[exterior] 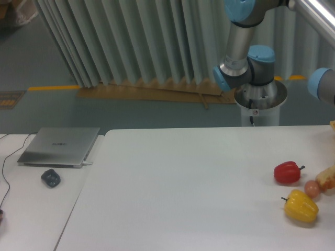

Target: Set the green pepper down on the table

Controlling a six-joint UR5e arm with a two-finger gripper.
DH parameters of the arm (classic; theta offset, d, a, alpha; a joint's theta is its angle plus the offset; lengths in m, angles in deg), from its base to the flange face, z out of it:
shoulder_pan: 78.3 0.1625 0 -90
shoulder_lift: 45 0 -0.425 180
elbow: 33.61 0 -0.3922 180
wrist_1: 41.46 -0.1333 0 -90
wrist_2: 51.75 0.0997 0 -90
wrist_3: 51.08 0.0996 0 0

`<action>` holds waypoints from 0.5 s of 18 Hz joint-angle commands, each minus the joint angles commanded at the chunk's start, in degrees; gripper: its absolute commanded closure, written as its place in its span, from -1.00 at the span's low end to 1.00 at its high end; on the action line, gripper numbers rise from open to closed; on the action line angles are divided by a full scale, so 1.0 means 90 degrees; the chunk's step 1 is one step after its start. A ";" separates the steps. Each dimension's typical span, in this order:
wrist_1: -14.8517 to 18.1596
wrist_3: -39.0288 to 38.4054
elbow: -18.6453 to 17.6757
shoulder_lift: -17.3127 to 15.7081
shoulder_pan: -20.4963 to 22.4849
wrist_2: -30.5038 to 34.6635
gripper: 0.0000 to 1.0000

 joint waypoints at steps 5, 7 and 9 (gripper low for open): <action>0.0000 0.0000 -0.0068 -0.0049 -0.0010 0.0000 -1.00; 0.0000 0.0000 -0.0078 -0.0049 -0.0010 0.0000 -1.00; 0.0000 0.0000 -0.0078 -0.0049 0.0000 0.0000 -1.00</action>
